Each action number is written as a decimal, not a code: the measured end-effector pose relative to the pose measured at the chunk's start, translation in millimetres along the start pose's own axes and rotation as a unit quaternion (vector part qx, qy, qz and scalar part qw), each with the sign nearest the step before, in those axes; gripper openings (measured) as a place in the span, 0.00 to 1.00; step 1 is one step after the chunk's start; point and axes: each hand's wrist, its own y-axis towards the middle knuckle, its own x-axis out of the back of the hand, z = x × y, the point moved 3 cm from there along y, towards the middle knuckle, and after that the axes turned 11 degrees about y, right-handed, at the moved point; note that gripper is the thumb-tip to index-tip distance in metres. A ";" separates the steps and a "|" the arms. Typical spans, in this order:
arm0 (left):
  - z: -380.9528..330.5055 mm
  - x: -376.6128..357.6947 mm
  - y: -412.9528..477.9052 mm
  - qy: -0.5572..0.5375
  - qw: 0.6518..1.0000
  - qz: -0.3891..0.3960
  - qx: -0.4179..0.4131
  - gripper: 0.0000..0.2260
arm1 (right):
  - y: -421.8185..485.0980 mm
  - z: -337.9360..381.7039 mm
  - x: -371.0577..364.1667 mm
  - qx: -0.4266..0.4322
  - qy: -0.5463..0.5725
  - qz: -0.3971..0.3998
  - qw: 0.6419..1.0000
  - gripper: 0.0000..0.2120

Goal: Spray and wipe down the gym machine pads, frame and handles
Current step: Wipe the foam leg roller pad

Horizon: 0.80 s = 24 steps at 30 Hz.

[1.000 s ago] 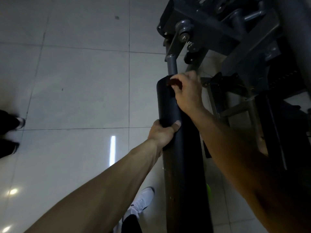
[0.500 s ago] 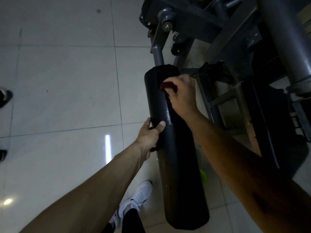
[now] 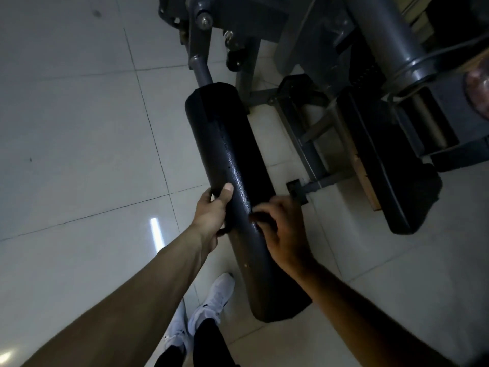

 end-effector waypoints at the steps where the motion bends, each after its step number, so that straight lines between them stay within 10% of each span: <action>1: 0.5 -1.2 -0.7 0.003 1.000 -0.006 -0.002 0.17 | 23.8 0.4 -4.6 -0.001 -0.004 -0.018 1.000 0.10; 7: 7.4 4.6 -2.2 0.039 0.999 -0.013 -0.016 0.27 | 105.1 8.3 -18.4 -0.068 -0.004 -0.081 0.994 0.13; 17: 37.8 -8.5 -26.4 0.069 0.997 0.038 -0.018 0.25 | -141.6 13.5 22.7 -0.038 -0.024 -0.033 0.998 0.12; 24: 38.3 -9.2 -28.0 0.073 0.997 0.011 -0.019 0.33 | -50.5 8.3 -4.1 -0.105 -0.030 -0.133 0.985 0.12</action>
